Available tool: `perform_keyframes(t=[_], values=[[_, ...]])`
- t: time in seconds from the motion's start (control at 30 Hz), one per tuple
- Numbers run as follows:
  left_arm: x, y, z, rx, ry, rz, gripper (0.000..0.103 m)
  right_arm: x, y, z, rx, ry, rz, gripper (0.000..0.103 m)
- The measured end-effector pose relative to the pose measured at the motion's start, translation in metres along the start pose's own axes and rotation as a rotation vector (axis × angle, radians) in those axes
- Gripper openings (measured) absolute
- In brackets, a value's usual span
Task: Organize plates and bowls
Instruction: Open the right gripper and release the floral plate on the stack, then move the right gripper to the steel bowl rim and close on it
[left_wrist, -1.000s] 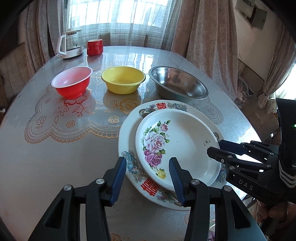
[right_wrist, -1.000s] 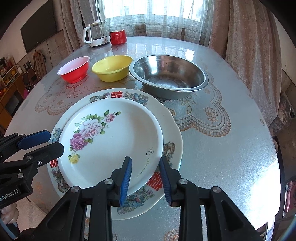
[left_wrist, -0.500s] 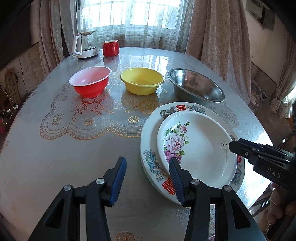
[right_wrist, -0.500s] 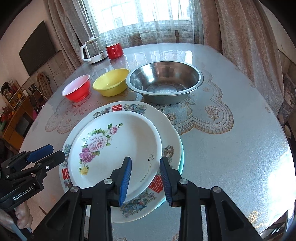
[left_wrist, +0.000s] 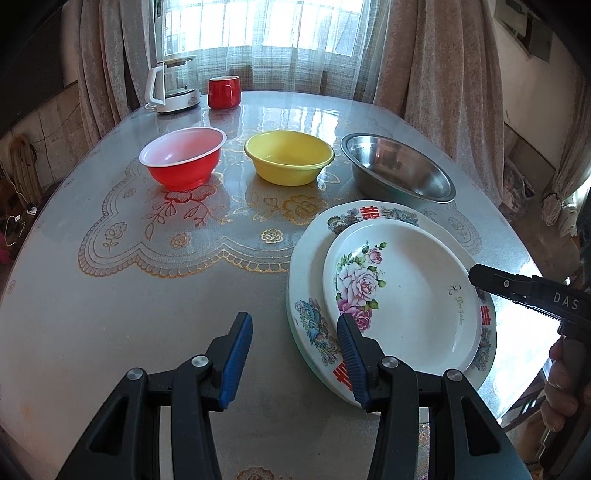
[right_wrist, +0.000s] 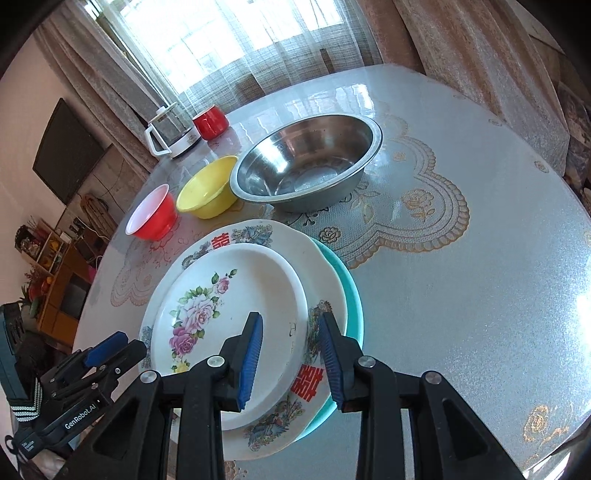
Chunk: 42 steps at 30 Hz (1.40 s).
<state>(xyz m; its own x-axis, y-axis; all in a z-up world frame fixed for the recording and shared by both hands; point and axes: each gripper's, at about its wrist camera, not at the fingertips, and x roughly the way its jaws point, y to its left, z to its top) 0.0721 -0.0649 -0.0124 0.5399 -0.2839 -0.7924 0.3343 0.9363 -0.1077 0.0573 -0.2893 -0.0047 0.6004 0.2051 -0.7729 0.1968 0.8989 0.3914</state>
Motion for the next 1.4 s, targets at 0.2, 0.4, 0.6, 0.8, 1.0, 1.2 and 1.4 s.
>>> perform_keyframes(t=[0.2,0.4,0.6,0.8,1.0,1.2,1.4], values=[[0.005,0.008,0.005,-0.016,0.012,0.027,0.049,-0.005,-0.010,0.008,0.066,-0.026,0.045,0.033],[0.010,0.016,0.012,-0.037,0.007,0.043,0.048,0.000,-0.016,0.017,0.092,-0.035,0.048,0.035],[0.011,0.012,0.018,-0.006,-0.018,0.033,0.048,0.006,-0.024,0.032,0.130,-0.049,0.065,0.035],[0.018,0.008,0.035,-0.008,-0.021,-0.036,0.047,0.015,-0.036,0.044,0.171,-0.045,0.050,0.035],[0.026,-0.003,0.060,0.013,-0.060,-0.100,0.036,0.023,-0.048,0.058,0.199,-0.053,0.032,0.035],[0.051,-0.015,0.089,0.012,-0.008,-0.154,0.026,0.031,-0.055,0.079,0.217,-0.067,0.013,0.035],[0.075,-0.026,0.115,-0.027,0.045,-0.190,0.024,0.046,-0.058,0.097,0.226,-0.062,-0.001,0.035]])
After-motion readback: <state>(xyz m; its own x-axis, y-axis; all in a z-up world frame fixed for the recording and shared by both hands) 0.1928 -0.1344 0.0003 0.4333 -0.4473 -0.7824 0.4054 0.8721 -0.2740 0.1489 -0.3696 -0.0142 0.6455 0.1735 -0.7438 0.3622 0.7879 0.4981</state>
